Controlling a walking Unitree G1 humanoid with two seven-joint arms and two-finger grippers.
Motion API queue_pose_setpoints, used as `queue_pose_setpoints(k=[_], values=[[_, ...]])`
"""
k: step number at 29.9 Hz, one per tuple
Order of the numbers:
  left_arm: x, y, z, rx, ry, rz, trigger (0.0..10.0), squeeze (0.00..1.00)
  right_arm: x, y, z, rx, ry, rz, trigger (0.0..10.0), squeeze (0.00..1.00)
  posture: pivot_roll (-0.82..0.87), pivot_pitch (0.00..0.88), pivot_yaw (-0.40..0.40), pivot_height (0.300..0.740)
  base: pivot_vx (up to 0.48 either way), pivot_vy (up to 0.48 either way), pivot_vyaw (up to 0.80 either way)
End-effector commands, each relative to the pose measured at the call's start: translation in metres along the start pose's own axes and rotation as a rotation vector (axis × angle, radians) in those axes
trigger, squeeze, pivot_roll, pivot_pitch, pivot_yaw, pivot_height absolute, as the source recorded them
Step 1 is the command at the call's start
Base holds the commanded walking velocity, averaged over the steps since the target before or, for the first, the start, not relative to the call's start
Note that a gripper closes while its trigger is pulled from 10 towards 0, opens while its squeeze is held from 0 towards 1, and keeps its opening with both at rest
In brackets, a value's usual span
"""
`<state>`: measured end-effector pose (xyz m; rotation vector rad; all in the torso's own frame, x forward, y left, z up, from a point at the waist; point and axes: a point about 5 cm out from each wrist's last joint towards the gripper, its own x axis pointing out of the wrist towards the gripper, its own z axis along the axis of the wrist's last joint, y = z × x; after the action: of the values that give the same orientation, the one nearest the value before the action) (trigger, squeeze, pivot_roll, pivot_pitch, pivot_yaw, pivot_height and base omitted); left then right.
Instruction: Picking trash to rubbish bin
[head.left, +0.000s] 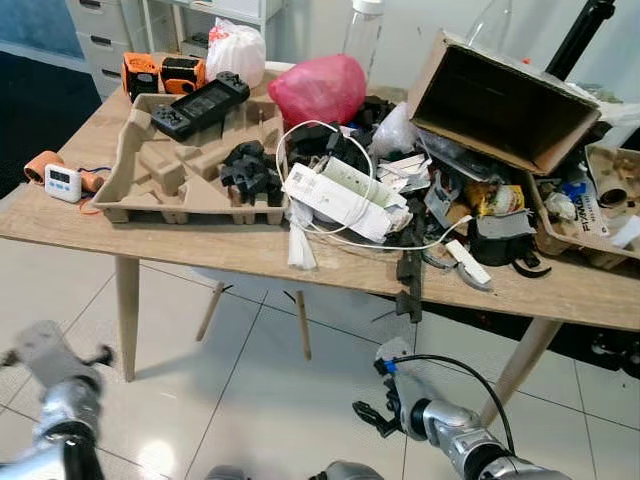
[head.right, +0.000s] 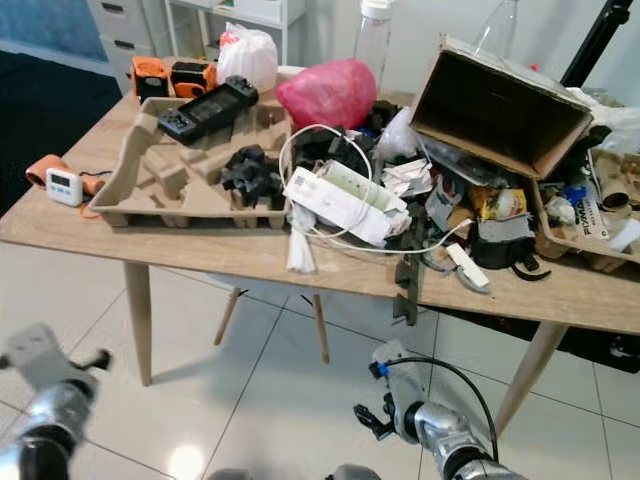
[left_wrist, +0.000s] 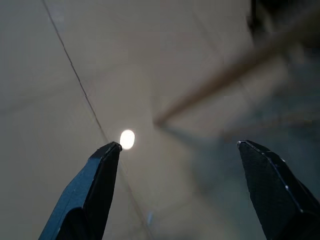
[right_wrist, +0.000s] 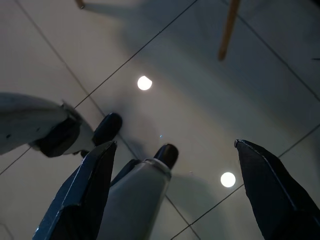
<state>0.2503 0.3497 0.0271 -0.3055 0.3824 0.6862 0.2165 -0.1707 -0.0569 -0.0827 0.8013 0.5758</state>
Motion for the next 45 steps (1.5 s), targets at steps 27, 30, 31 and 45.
queue_pose_setpoints(k=[27,30,31,45], values=[[-0.04,-0.177,0.192,-0.081,-0.618,-0.905,10.0,0.0,0.001,0.0,-0.006,-0.016,0.017,-0.114,10.0,0.0,0.2,0.088,-0.07,0.74,0.0,0.0,0.0],[-0.046,-0.19,0.19,-0.069,-0.599,-0.997,10.0,0.0,0.001,0.0,-0.005,-0.015,0.011,-0.121,10.0,0.0,0.2,0.088,-0.07,0.74,0.0,0.0,0.0],[-0.052,-0.203,0.185,-0.021,-0.584,-1.085,10.0,0.0,0.001,0.0,-0.005,-0.01,0.004,-0.131,10.0,0.0,0.2,0.087,-0.067,0.74,0.0,0.0,0.0],[-0.082,-0.257,0.152,0.505,-0.489,-1.411,10.0,0.0,-0.001,0.003,-0.012,0.024,-0.035,-0.155,10.0,0.0,0.14,0.145,-0.049,0.74,0.0,0.0,0.0]])
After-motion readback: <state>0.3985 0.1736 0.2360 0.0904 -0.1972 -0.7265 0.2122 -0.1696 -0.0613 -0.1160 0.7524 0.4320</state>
